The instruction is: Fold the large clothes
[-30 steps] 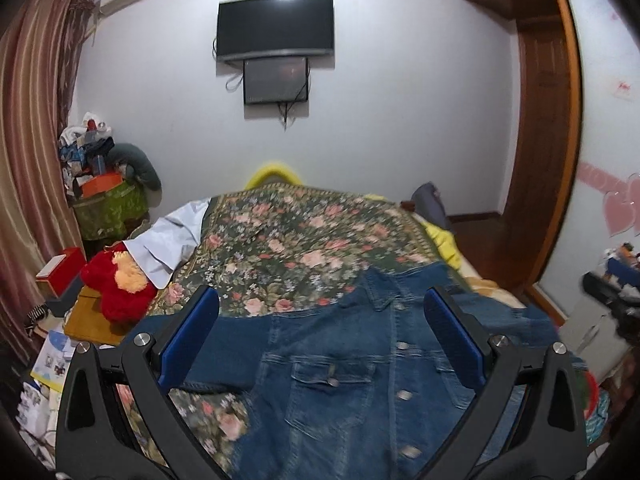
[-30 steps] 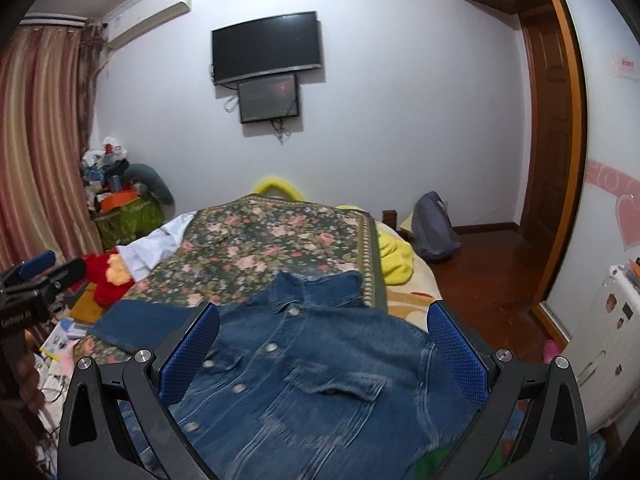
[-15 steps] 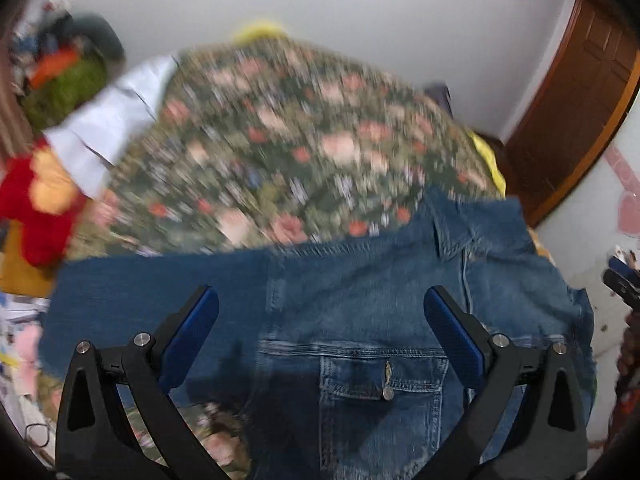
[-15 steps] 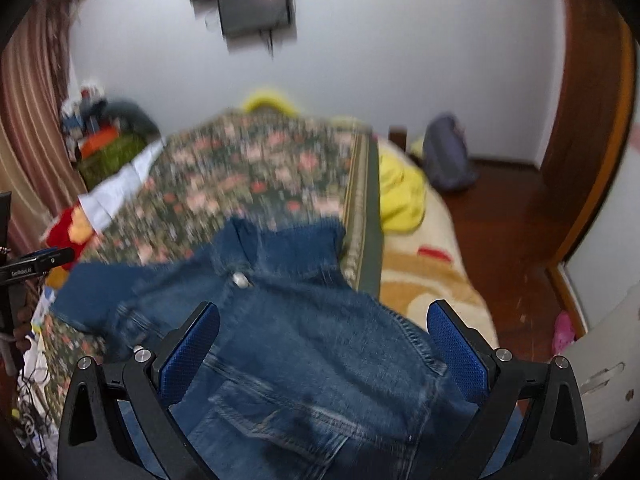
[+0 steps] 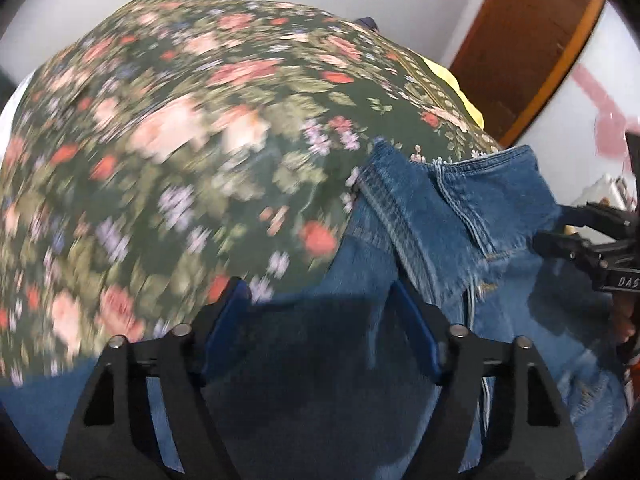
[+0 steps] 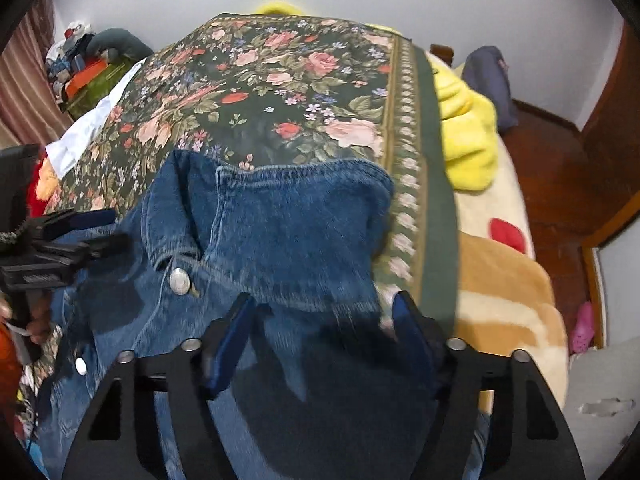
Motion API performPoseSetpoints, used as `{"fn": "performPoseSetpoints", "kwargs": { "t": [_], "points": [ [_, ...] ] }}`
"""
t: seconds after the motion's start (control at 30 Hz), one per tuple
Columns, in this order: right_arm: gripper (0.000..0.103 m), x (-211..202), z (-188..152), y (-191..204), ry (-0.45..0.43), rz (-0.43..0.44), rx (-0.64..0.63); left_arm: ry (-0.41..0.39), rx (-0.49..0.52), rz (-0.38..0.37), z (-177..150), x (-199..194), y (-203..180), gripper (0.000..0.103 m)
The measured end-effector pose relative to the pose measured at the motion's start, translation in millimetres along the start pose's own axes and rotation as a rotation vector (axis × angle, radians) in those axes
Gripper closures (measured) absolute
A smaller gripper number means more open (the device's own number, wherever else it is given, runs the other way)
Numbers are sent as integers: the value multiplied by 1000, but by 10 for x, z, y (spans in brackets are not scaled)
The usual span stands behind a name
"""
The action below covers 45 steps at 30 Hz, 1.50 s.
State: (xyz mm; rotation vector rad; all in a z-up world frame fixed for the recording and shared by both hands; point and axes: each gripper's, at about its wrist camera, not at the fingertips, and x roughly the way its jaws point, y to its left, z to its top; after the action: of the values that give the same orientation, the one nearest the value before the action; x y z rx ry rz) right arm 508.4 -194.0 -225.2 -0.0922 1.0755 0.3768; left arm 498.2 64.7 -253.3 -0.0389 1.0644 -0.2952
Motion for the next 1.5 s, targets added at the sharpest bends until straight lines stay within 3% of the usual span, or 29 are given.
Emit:
{"fn": "performPoseSetpoints", "kwargs": {
  "t": [0.17,0.2,0.23,0.3,0.57,0.67,0.77,0.87,0.97,1.17,1.33,1.43,1.5],
  "points": [
    [63,160,112,-47,-10,26,63,-25,83,55,10,48,-229,74],
    [72,170,128,-63,-12,29,76,-34,101,79,-28,8,-293,91],
    [79,174,143,-83,-16,48,92,-36,114,102,-50,-14,-333,93],
    [81,160,184,-107,-22,86,126,-59,134,147,-91,-89,-369,94],
    [83,146,555,284,-64,79,41,-129,59,184,76,-487,7,96],
    [86,223,802,477,-77,80,0,-123,40,206,125,-485,133,95],
    [91,369,1011,606,-70,83,-1,-104,10,287,153,-341,266,99],
    [91,556,1094,658,-24,41,-6,-22,-81,239,162,-70,480,99],
    [91,543,1033,645,-40,19,-31,-35,-104,188,117,-66,520,99],
    [90,281,879,560,-25,-87,-102,-95,-104,207,-96,-568,538,90],
    [90,-77,764,576,-56,-102,-93,-182,-127,323,-507,-1314,763,38],
    [90,-295,679,705,-98,-167,-127,-215,-170,393,-866,-1753,993,21],
    [90,-439,627,783,-154,-289,-156,-216,-221,435,-1152,-1994,1193,17]
  ]
}}
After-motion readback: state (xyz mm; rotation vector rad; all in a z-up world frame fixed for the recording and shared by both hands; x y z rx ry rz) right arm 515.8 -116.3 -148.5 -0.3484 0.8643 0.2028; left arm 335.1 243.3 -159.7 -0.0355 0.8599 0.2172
